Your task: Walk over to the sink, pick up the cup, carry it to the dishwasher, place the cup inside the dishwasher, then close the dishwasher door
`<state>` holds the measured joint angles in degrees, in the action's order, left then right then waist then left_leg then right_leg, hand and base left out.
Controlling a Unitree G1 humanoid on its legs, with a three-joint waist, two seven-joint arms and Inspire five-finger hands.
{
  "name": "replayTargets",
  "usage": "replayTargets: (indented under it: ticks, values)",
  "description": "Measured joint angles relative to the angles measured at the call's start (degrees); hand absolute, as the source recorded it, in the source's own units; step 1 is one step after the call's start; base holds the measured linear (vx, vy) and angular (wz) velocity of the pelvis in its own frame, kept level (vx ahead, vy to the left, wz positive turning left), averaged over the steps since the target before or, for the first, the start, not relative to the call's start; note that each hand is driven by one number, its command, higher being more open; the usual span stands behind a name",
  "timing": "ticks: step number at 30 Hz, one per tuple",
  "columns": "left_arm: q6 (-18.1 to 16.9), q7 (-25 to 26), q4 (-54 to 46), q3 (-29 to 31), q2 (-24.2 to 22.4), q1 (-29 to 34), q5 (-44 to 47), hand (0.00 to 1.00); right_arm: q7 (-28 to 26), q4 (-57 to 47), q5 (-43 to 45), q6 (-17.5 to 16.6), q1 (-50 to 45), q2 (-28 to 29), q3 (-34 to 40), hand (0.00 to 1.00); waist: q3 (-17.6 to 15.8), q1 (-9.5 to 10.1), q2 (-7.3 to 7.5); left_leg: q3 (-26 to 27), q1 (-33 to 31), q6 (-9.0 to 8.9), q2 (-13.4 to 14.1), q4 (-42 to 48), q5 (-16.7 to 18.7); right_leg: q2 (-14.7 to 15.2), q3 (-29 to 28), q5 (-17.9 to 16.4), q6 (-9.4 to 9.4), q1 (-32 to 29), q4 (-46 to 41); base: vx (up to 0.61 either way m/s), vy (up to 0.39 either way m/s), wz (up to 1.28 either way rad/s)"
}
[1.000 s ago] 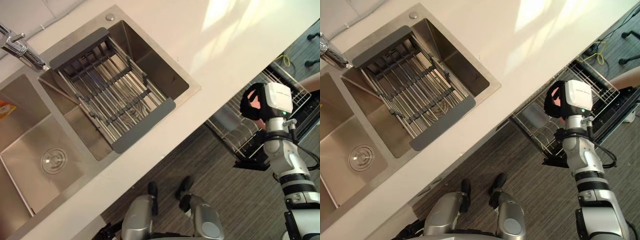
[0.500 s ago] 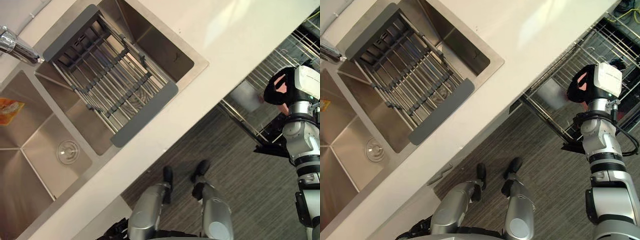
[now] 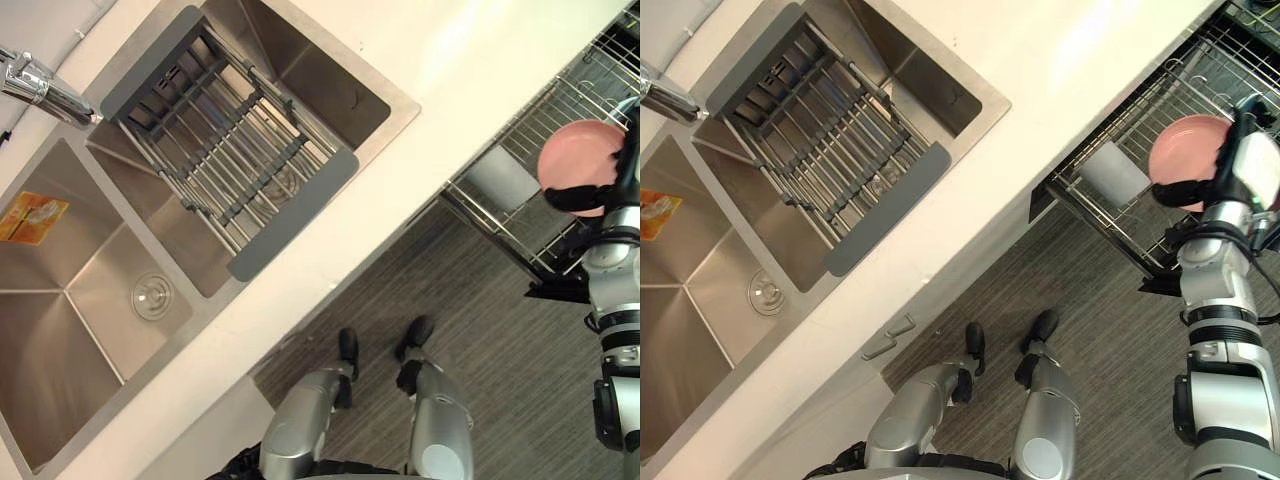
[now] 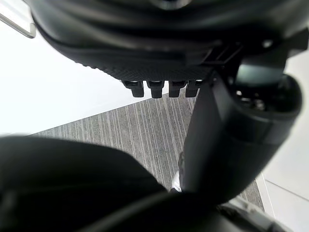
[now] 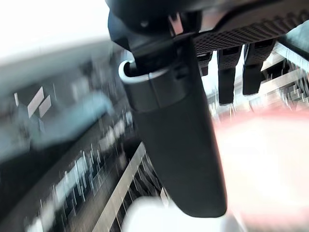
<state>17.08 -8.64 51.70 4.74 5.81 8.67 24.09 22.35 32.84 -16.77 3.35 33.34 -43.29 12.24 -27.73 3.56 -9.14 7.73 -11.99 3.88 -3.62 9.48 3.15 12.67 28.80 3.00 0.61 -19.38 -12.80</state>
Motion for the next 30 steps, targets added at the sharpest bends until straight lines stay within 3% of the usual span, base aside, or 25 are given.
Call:
replayTargets:
  ticks: [3, 7, 8, 10, 13, 14, 16, 19, 23, 30]
  values:
    - [0.3, 0.1, -0.1, 1.0, -0.2, 0.5, -1.5, 1.0, 2.2, -10.0, 3.3, -0.8, -4.6, 3.3, 6.0, 1.0, -0.2, -1.01, 0.38, 0.2, 3.4, -0.07, 0.3, -1.1, 0.1, -0.7, -0.1, 0.0, -0.07, 3.2, 1.1, 0.03, 0.008, -0.07]
    - [1.0, 0.1, -0.1, 5.0, -0.5, 2.6, -2.8, 1.0, 4.5, -20.8, 4.6, -2.9, -12.6, 11.6, 11.0, 1.0, 0.6, -2.41, 2.67, 0.9, 7.6, -0.81, 1.6, -1.5, 1.2, -2.8, -0.4, 0.0, -0.53, 8.2, 4.2, 0.07, -0.031, -0.21]
    - [2.0, 1.4, 1.6, 9.0, -0.4, 4.5, -2.9, 1.0, 4.4, -26.4, 6.3, -5.5, -21.1, 20.6, 14.3, 1.0, 3.2, -3.1, 5.4, 2.5, 12.0, -1.86, 3.3, -2.2, 2.6, -6.0, -1.4, 1.4, -0.21, 13.7, 9.4, 0.16, -0.073, -0.42]
    - [2.0, 2.1, 2.5, 9.3, -0.5, 5.0, -3.4, 1.0, 3.7, -28.2, 7.0, -8.1, -23.8, 22.0, 15.4, 1.0, 4.7, -3.49, 5.69, 2.9, 13.0, -2.08, 3.7, -2.4, 2.9, -6.8, -1.7, 2.1, -0.08, 15.2, 11.3, 0.12, -0.03, -0.26]
    - [2.3, 2.5, 3.3, 11.0, -0.9, 5.1, -4.2, 1.0, 2.8, -30.4, 8.4, -8.8, -25.4, 23.2, 16.5, 1.0, 6.0, -3.82, 6.12, 3.2, 13.7, -2.2, 3.9, -3.1, 3.0, -7.7, -1.8, 3.0, -0.16, 16.4, 13.7, 0.07, 0.012, -0.05]
    - [2.5, 2.9, 4.0, 12.7, -1.2, 5.5, -4.6, 1.0, 1.8, -32.4, 9.4, -9.3, -26.9, 25.5, 16.6, 1.0, 6.6, -3.82, 6.57, 3.4, 15.5, -2.52, 4.1, -3.6, 3.3, -8.5, -2.0, 3.7, -0.3, 18.7, 16.0, 0.09, -0.004, -0.16]
    - [2.4, 4.9, 4.5, 14.0, -1.8, 6.9, -4.6, 1.0, -4.6, -36.2, 18.2, -13.6, -30.5, 29.5, 16.4, 1.0, 8.8, -3.6, 7.56, 4.5, 17.5, -3.11, 4.9, -3.7, 4.3, -9.8, -3.0, 4.1, -0.27, 21.0, 17.7, 0.08, -0.001, -0.25]
    - [2.4, 5.7, 5.0, 13.9, -1.8, 7.8, -4.9, 1.0, -10.5, -38.5, 25.9, -16.9, -32.5, 30.5, 16.6, 1.0, 11.2, -3.71, 8.66, 5.6, 18.1, -3.32, 5.2, -3.7, 4.8, -10.1, -3.9, 4.0, -0.25, 21.2, 17.8, 0.05, 0.039, -0.19]
    - [2.1, 7.4, 5.1, 13.9, -1.1, 8.4, -5.0, 1.0, -16.5, -39.1, 32.3, -18.2, -33.5, 32.4, 16.7, 1.0, 13.2, -3.59, 10.42, 5.7, 18.7, -3.3, 5.2, -3.7, 4.8, -10.1, -4.0, 4.0, -0.25, 21.8, 18.0, 0.0, 0.055, -0.02]
    - [0.5, 9.5, 5.1, 12.2, -1.1, 9.0, -6.2, 1.0, -21.2, -40.7, 39.3, -18.0, -34.5, 34.0, 12.6, 1.0, 15.1, -2.87, 10.85, 6.1, 19.0, -3.33, 5.2, -3.4, 4.9, -10.0, -4.3, 4.0, -0.22, 22.2, 18.0, -0.02, 0.042, -0.02]
